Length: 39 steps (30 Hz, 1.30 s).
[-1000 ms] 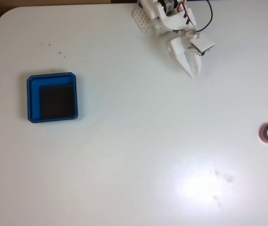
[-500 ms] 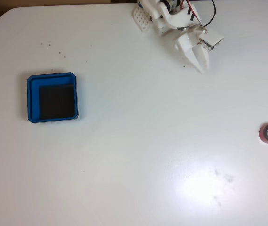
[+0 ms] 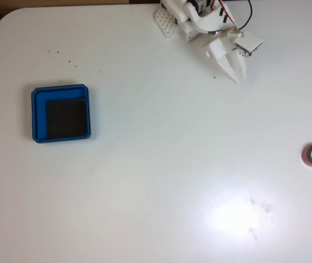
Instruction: Pick the red roll and drop it in the blue box
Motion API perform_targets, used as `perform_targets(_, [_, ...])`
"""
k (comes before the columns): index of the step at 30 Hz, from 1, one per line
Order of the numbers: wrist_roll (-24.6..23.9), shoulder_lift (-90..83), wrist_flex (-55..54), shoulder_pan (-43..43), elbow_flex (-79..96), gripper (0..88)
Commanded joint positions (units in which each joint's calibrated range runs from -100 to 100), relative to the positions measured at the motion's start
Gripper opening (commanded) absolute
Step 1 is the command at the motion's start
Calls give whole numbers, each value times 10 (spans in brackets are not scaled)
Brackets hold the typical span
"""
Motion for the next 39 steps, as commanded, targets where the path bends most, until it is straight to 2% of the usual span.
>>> perform_targets(1, [-4, -5, -12, -5, 7, 9])
perform_targets(10, [-5, -4, -15, -5, 6, 9])
perform_targets(19, [0, -4, -87, -4, 7, 9])
perform_targets(35, [0, -5, -90, -5, 5, 9])
perform_targets(39, [0, -5, -120, -5, 5, 9])
